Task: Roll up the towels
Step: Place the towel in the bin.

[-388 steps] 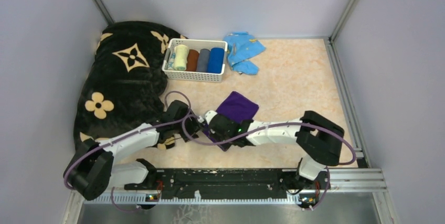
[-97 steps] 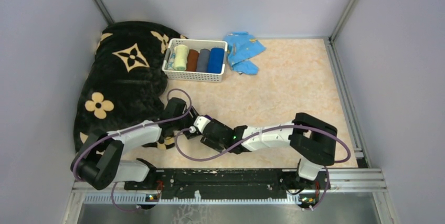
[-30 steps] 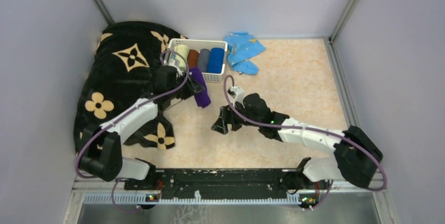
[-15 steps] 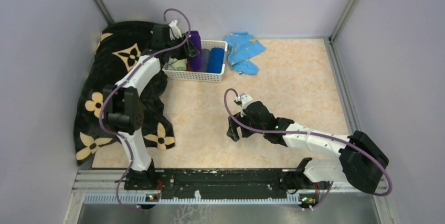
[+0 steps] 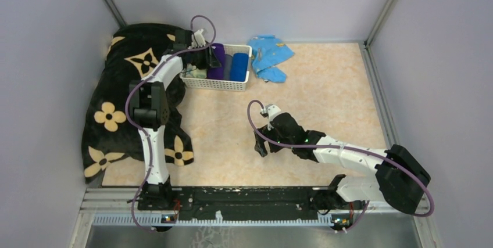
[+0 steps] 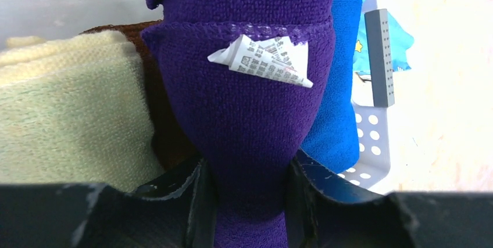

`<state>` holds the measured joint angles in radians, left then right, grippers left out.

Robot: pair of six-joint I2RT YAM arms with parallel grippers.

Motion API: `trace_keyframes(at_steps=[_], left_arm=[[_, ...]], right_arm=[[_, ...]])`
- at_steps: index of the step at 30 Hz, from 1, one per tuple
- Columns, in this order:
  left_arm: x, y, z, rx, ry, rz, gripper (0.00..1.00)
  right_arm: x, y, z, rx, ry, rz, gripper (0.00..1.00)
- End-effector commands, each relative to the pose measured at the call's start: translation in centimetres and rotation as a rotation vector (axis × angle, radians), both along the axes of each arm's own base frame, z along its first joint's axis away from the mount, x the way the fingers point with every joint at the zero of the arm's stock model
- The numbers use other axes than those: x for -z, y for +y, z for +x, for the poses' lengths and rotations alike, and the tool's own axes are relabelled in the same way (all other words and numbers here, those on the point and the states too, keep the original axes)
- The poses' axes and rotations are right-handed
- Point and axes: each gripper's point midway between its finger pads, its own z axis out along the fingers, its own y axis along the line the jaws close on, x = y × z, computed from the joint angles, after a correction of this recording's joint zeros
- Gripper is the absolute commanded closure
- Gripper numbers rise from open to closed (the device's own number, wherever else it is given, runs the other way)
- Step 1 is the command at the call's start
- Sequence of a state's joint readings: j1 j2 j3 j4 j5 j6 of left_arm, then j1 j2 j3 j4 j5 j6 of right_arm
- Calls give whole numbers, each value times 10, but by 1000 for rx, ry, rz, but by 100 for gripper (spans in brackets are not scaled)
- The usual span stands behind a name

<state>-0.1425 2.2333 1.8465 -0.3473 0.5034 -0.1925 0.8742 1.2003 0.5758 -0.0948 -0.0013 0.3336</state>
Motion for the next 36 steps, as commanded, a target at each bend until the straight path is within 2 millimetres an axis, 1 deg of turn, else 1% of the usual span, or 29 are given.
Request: trace_keyframes(at_steps=[1,3,5,6,8,14,18,21,24,27,28,30,31,36], left_arm=[[39,4,-7,31,73,79,59],[50,10,-4,6,90,116,52],[52,12,-3,-7,94,133,46],[50,13,-3,-9,90,136,45],[44,13,-1,-19,77,142,41],[20,15,4,-57,32,136,34],[8,17,7,-96,22,124,31],[0,18,9,-118,11,115,25],[-8,18,10,-132,-1,107,24],[-25,17,11,-139,-31,93,23],[-33,18,10,-146,-47,89,22],[-46,19,10,-159,-68,85,15],[-52,20,9,-163,-79,84,14],[-86,27,2,-187,-138,90,11]], right_arm=[[-13,5,12,12,-46,17,19],[-12,5,11,10,-43,14,19],[-12,6,11,7,-41,15,19],[-12,6,11,6,-41,16,19],[-13,6,12,5,-41,16,19],[-15,7,9,-6,-40,24,19],[-18,5,8,-5,-43,29,19],[-21,4,7,-5,-50,36,19],[-25,3,6,-2,-58,44,19],[-31,0,7,8,-75,51,19],[-32,-1,8,12,-81,48,19],[-35,-3,9,20,-93,48,19],[-37,-4,9,22,-97,46,19],[-45,-14,16,63,-136,15,19]])
